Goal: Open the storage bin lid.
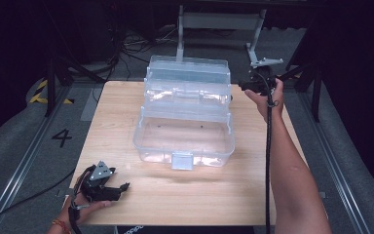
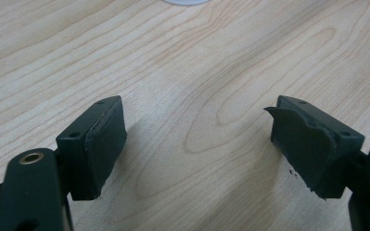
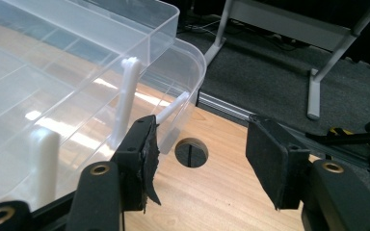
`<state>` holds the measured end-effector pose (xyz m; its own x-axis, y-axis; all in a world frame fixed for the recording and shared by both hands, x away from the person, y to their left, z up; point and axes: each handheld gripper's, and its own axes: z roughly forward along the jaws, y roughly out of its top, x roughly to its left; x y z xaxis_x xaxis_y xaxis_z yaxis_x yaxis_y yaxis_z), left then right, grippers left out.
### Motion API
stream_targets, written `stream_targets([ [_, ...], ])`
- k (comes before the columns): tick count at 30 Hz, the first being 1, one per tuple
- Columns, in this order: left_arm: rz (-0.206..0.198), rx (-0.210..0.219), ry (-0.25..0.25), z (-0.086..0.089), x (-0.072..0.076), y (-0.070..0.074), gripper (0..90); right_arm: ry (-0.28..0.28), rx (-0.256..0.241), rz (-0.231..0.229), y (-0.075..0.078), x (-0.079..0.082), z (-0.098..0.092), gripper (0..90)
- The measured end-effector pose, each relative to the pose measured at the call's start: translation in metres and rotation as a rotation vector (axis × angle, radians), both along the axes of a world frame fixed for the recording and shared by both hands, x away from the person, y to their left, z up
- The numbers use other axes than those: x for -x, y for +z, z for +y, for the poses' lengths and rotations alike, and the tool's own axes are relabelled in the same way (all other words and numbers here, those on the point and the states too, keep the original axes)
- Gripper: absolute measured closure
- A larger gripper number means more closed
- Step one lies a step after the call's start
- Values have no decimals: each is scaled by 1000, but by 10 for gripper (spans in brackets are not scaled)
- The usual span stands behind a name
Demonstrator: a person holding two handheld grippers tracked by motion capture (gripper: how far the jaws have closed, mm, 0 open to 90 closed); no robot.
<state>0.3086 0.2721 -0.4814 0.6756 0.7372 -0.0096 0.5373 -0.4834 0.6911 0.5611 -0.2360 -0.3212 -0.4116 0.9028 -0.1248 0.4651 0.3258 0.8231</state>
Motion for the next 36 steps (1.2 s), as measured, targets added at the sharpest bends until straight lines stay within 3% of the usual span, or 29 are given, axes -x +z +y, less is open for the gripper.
stream_targets([
  [9, 0, 0, 0, 0, 0, 0, 205, 46, 46, -10, 0, 21, 0, 418],
  [11, 0, 0, 0, 0, 0, 0, 205, 59, 39, 11, 0, 24, 0, 400],
  [15, 0, 0, 0, 0, 0, 0, 205, 86, 63, -8, 0, 34, 2, 399],
  [25, 0, 0, 1, 0, 0, 0, 204, 155, 77, -32, 5, 57, 4, 390],
  [29, -3, -3, 2, 0, 0, 0, 204, 180, 50, -24, 4, 66, 1, 386],
  [34, -3, -3, 1, 0, 0, 0, 204, 198, 86, -18, -2, 78, 0, 384],
  [36, -3, -2, 2, 0, 0, 0, 204, 206, 90, -37, -4, 84, -2, 384],
])
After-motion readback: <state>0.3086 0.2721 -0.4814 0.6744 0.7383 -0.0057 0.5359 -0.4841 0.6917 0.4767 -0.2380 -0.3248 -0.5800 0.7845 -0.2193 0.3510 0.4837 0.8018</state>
